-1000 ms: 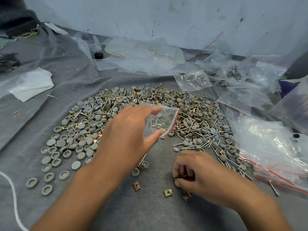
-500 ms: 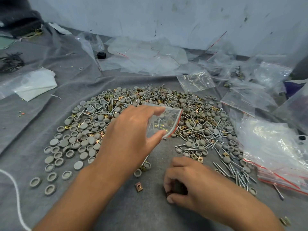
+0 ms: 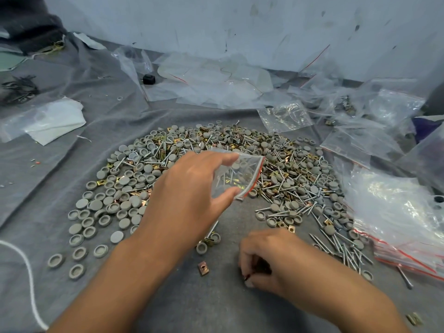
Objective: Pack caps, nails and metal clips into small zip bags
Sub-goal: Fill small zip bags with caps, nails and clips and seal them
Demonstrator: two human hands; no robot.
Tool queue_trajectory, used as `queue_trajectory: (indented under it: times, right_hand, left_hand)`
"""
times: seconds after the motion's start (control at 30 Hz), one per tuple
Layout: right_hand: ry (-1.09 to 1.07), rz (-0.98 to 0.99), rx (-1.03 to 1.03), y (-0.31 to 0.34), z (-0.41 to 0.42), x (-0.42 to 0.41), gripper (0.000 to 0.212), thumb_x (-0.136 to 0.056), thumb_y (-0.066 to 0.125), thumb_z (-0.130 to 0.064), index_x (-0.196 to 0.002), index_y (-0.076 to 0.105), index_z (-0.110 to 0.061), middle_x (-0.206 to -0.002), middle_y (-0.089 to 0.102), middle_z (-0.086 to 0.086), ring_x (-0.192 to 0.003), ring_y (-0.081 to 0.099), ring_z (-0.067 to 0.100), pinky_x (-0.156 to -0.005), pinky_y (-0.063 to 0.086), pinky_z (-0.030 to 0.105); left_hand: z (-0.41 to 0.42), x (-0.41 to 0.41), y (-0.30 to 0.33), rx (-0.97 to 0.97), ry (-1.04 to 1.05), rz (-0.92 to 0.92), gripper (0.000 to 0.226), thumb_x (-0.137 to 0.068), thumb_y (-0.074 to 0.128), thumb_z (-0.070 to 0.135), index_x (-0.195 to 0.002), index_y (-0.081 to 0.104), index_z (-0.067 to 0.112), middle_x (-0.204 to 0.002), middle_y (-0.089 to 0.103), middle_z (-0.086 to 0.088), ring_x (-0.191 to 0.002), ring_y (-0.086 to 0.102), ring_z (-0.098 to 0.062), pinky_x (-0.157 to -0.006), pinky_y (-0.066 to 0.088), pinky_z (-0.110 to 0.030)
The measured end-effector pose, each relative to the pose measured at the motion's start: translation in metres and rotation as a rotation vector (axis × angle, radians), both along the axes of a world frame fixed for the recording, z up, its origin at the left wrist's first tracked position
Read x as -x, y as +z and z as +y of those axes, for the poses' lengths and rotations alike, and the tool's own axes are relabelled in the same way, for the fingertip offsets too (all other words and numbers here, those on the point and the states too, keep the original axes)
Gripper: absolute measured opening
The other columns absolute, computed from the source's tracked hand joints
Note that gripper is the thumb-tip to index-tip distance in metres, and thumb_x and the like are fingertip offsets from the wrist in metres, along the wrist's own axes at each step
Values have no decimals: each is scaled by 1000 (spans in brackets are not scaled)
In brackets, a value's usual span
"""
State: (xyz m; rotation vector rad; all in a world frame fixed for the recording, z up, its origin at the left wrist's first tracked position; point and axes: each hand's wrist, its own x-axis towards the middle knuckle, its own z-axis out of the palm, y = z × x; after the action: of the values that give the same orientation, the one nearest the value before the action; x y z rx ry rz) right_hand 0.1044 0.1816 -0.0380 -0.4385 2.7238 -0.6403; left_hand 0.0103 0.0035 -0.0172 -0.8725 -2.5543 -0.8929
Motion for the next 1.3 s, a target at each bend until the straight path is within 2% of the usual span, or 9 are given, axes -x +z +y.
queue_trajectory:
  times: [0.13,0.27,0.43,0.57,0.73,0.87,1.0,1.1,1.3]
  right_hand:
    - [-20,62,64,-4,2,3,20,-81,77,-11,-83,66,-28,-87,61,-14,-82,59,4,-78,51,27]
    - [-188,374,363,6,12,5,18,-79,81,-10,-80,72,-24,-92,71,-16,-88,69,3,-74,53,16]
    - [-432,803,796,20,-1,23,22,-84,80,-10,-90,71,-29,-98,73,-6,-95,71,22,-78,56,33]
    - [-446,899,424,18,-9,43,17,-84,80,-6,-97,76,-16,-97,73,-10,-94,68,5,-80,52,20]
    - [-550,1000,460,19,2,41,23,-87,75,-2,-96,71,-22,-96,70,-11,-91,65,6,-77,46,15]
    - [-737,668,292,12,35,45,26,-88,76,-11,-92,66,-34,-92,66,-18,-83,60,-4,-68,39,5]
    - [-666,280,-52,-6,44,44,20,-89,76,-35,-106,68,-41,-104,61,-22,-86,53,-6,-70,42,17]
    - [-649,309,-180,-10,34,51,14,-90,72,-44,-101,67,-38,-93,54,-21,-86,52,3,-66,42,24]
    - [-720,368,-291,-14,25,57,12,-95,67,-37,-108,68,-35,-105,56,-9,-104,56,16,-79,48,33]
  left_hand:
    - [-1,0,0,-16,0,-8,54,-78,81,38,-129,64,31,-114,66,20,-94,44,8,-86,39,-19]
    - [1,-1,1,-21,-16,2,54,-77,77,39,-128,64,29,-113,68,17,-92,44,8,-86,40,-19]
    - [5,-4,1,1,-28,-14,55,-76,72,45,-129,63,32,-114,68,17,-91,46,7,-84,39,-18]
    - [8,-4,3,-12,-46,-25,55,-76,73,44,-129,63,33,-113,68,19,-91,42,10,-83,34,-12]
    - [5,-1,3,-33,-13,-12,55,-75,75,43,-128,64,31,-112,67,19,-91,45,7,-82,39,-14]
    - [-1,4,5,-76,11,-31,56,-76,81,38,-129,64,32,-106,63,21,-89,56,-3,-83,50,-31]
    - [-4,4,7,-86,18,-34,53,-76,81,38,-126,66,30,-100,63,19,-84,58,-6,-76,47,-28]
    - [-3,4,8,-78,18,-30,52,-76,79,39,-126,66,30,-99,62,19,-83,58,-7,-74,45,-27]
    - [-4,2,8,-75,6,-33,54,-76,76,41,-128,65,30,-106,66,19,-84,57,-5,-77,46,-25]
